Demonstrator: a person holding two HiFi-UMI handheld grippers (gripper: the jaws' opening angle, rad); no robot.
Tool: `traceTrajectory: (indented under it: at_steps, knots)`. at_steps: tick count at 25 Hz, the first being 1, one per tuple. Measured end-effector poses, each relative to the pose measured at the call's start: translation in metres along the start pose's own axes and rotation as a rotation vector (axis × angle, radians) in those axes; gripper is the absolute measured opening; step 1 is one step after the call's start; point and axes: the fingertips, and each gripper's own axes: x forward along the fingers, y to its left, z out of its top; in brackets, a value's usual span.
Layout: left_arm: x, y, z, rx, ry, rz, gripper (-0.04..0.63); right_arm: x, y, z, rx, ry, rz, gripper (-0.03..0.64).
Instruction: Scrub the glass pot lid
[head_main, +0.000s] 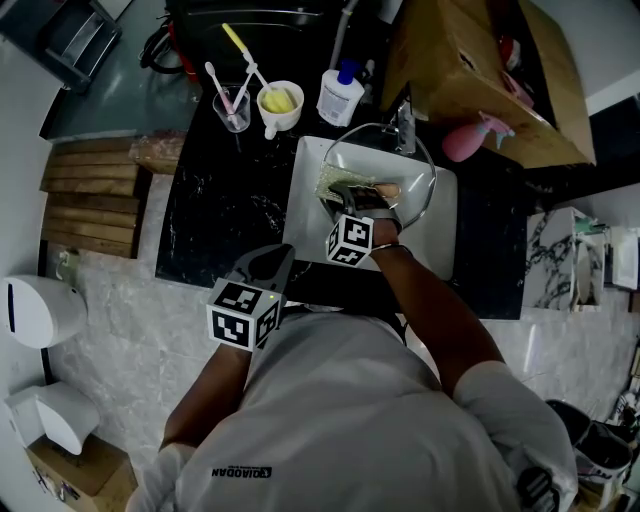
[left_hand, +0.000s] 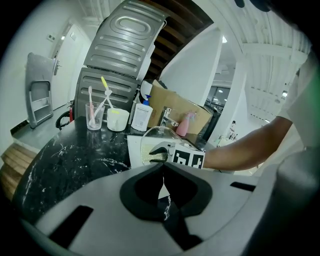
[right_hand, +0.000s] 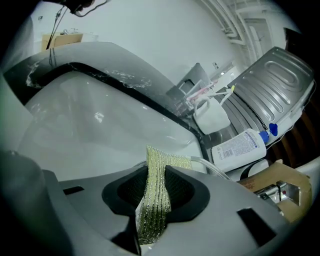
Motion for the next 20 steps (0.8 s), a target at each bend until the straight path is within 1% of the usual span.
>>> traceTrajectory:
  at_steps: [5,8,20]
  knots:
    - [0.002,-0.006,0.003,0.009,-0.005,0.001,0.015,-0.003,0.007,-0.001,-0.042,-0.019,0.029,0.123]
    - [0.003,-0.008,0.002,0.007,-0.003,0.005,0.015,-0.004,0.015,-0.002,-0.073,-0.038,0.065,0.123]
    - [0.022,-0.030,0.006,0.010,0.000,-0.006,0.015,-0.013,0.045,-0.014,-0.277,-0.085,0.166,0.123]
